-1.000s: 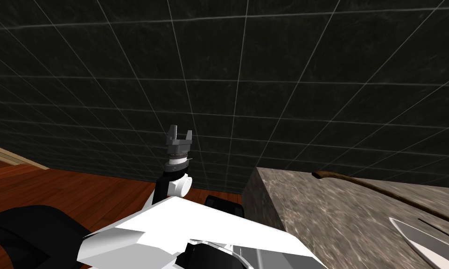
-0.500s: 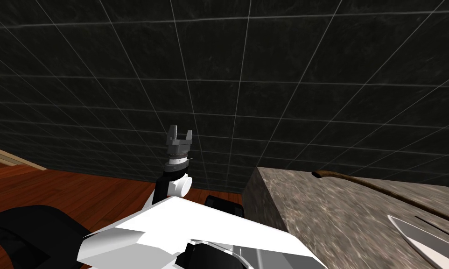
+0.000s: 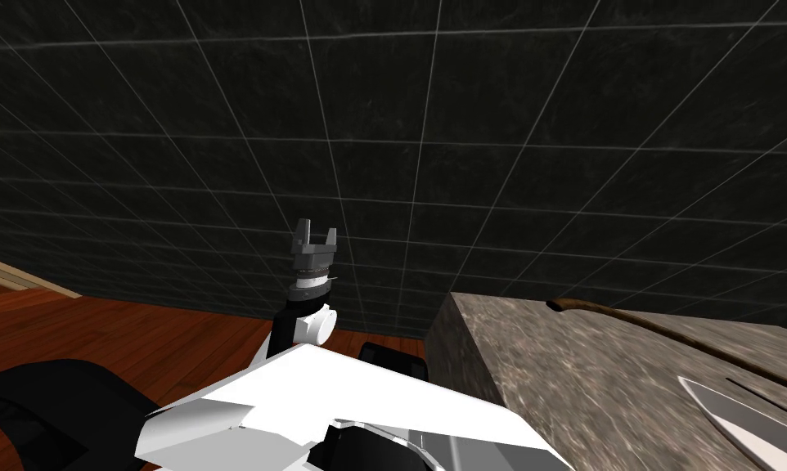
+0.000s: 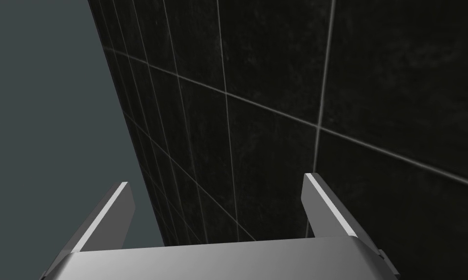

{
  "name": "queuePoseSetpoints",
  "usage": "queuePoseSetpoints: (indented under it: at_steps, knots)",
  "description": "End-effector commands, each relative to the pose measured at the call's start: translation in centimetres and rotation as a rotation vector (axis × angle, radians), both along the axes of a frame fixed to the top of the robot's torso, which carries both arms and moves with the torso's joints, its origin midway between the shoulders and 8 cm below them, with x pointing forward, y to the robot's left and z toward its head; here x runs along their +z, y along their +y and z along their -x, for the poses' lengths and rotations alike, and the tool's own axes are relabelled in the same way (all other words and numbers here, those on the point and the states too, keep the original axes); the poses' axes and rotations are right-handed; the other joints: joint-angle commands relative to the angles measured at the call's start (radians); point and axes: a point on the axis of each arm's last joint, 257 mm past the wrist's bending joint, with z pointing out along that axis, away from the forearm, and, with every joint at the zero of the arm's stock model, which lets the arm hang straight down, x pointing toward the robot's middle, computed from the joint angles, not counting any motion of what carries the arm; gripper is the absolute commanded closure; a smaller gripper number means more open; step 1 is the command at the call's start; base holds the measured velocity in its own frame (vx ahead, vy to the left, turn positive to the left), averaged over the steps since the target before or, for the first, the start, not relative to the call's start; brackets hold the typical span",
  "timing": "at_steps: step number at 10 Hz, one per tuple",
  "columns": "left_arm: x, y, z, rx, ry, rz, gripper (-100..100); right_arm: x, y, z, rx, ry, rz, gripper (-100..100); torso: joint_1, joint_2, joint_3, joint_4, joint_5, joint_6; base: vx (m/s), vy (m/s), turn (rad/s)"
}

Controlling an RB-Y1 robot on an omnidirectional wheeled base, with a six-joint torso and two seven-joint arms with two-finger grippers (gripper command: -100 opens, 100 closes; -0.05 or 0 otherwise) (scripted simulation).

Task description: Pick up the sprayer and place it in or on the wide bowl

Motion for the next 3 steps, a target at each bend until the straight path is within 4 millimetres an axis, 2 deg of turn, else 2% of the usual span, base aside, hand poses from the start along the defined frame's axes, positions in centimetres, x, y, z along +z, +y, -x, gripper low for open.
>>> queuePoseSetpoints:
  at_steps: [1, 3]
  knots:
    - [0.0, 0.0, 0.0, 0.0, 0.0, 0.0, 0, 0.0, 0.0, 0.0, 0.0, 0.0, 0.0, 0, 0.0, 0.0, 0.0, 0.0, 0.0, 0.0, 0.0, 0.0, 0.0]
    - [0.0, 0.0, 0.0, 0.0, 0.0, 0.0, 0, 0.0, 0.0, 0.0, 0.0, 0.0, 0.0, 0, 0.0, 0.0, 0.0, 0.0, 0.0, 0.0, 0.0, 0.0, 0.0]
